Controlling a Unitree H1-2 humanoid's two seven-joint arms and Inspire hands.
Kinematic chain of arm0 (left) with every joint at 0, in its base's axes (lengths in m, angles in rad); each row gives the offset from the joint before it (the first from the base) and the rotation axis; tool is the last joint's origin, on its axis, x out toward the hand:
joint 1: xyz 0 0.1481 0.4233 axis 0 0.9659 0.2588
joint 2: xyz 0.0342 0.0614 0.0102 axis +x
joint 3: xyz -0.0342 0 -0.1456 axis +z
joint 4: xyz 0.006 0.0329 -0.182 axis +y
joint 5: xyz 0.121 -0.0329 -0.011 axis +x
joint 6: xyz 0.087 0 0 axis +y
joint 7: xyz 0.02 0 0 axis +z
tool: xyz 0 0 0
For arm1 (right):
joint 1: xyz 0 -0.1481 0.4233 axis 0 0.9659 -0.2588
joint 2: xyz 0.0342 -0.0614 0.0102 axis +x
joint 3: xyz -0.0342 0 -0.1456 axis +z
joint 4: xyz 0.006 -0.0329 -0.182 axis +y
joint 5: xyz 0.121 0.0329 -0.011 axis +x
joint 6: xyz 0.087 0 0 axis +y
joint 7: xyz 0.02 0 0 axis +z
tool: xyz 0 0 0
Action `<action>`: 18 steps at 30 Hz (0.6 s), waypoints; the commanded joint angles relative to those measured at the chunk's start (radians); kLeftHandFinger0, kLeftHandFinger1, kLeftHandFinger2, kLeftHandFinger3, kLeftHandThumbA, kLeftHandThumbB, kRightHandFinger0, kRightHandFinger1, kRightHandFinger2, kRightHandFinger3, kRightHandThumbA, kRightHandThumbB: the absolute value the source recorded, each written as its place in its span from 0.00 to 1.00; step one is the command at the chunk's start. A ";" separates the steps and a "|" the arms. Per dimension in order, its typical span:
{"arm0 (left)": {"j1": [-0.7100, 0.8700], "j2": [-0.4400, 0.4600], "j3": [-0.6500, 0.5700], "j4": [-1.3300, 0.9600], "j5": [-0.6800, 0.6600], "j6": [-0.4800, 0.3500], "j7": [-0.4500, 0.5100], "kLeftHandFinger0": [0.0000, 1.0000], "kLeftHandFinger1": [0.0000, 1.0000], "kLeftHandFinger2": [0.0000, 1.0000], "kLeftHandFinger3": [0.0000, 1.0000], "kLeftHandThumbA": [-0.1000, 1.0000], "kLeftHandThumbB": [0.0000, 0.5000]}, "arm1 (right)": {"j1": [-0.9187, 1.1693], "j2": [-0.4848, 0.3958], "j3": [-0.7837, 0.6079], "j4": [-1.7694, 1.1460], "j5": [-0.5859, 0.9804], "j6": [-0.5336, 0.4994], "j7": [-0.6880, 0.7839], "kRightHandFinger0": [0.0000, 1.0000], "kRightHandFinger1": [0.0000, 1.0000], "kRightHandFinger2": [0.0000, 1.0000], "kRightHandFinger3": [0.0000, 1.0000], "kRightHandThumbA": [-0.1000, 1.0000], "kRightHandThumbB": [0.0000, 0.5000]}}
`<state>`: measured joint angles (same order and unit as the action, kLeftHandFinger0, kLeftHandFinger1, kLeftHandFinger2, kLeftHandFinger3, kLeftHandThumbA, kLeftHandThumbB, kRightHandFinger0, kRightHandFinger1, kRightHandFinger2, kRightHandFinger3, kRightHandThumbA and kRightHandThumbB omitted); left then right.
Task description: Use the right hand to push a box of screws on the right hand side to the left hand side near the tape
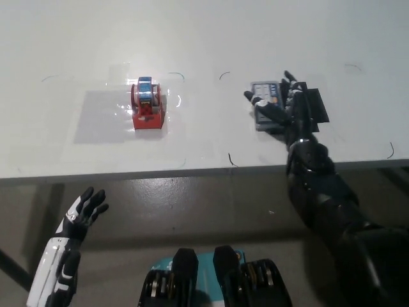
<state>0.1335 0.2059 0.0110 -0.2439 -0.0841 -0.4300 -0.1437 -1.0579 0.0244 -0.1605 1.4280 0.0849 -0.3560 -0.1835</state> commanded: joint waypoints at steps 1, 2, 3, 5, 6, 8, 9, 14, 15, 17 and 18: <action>-0.013 0.013 0.010 -0.015 -0.011 -0.040 -0.012 1.00 1.00 1.00 1.00 0.96 0.41 | -0.014 0.072 -0.023 0.007 0.042 0.015 0.045 1.00 1.00 1.00 1.00 1.00 0.28; -0.013 0.015 0.009 -0.015 -0.019 -0.040 -0.015 1.00 1.00 1.00 1.00 0.96 0.39 | -0.016 0.078 -0.029 0.008 0.047 0.017 0.040 1.00 1.00 1.00 1.00 1.00 0.27; -0.013 0.015 0.009 -0.015 -0.021 -0.040 -0.016 1.00 1.00 1.00 1.00 0.96 0.39 | -0.016 0.079 -0.032 0.009 0.047 0.017 0.038 1.00 1.00 1.00 1.00 1.00 0.27; -0.013 0.014 0.010 -0.014 -0.017 -0.040 -0.013 1.00 1.00 1.00 1.00 0.96 0.39 | -0.019 0.091 -0.062 0.009 0.079 0.008 0.062 1.00 1.00 1.00 1.00 1.00 0.25; -0.013 0.017 0.012 -0.015 -0.018 -0.040 -0.014 1.00 1.00 1.00 1.00 0.95 0.40 | -0.022 0.100 -0.074 0.008 0.090 0.004 0.071 1.00 1.00 1.00 1.00 1.00 0.24; -0.014 0.015 0.012 -0.014 -0.017 -0.040 -0.015 1.00 1.00 1.00 1.00 0.95 0.41 | -0.025 0.107 -0.062 0.009 0.072 0.002 0.060 1.00 1.00 1.00 1.00 1.00 0.24; -0.012 0.015 0.010 -0.015 -0.018 -0.040 -0.015 1.00 1.00 1.00 1.00 0.95 0.41 | -0.025 0.110 -0.056 0.009 0.065 -0.001 0.055 1.00 1.00 1.00 1.00 1.00 0.24; -0.011 0.018 0.003 -0.034 -0.024 -0.022 -0.013 1.00 1.00 1.00 1.00 0.94 0.42 | -0.040 0.135 -0.060 0.006 0.075 -0.015 0.049 1.00 1.00 1.00 1.00 1.00 0.25; -0.010 0.017 0.003 -0.036 -0.025 -0.021 -0.012 1.00 1.00 1.00 1.00 0.94 0.41 | -0.041 0.139 -0.058 0.005 0.075 -0.018 0.048 1.00 1.00 1.00 1.00 1.00 0.23; -0.004 0.013 0.003 -0.044 -0.040 -0.015 -0.010 1.00 1.00 1.00 1.00 0.91 0.40 | -0.042 0.157 -0.050 0.003 0.070 -0.025 0.042 1.00 1.00 1.00 1.00 1.00 0.21; -0.002 0.014 0.001 -0.050 -0.055 -0.005 -0.012 1.00 1.00 1.00 1.00 0.89 0.41 | -0.042 0.163 -0.044 0.004 0.066 -0.022 0.036 1.00 1.00 1.00 1.00 1.00 0.20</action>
<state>0.1277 0.2099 0.0119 -0.2479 -0.0944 -0.4290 -0.1440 -1.0637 0.1021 -0.2160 1.4274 0.1443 -0.3889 -0.1822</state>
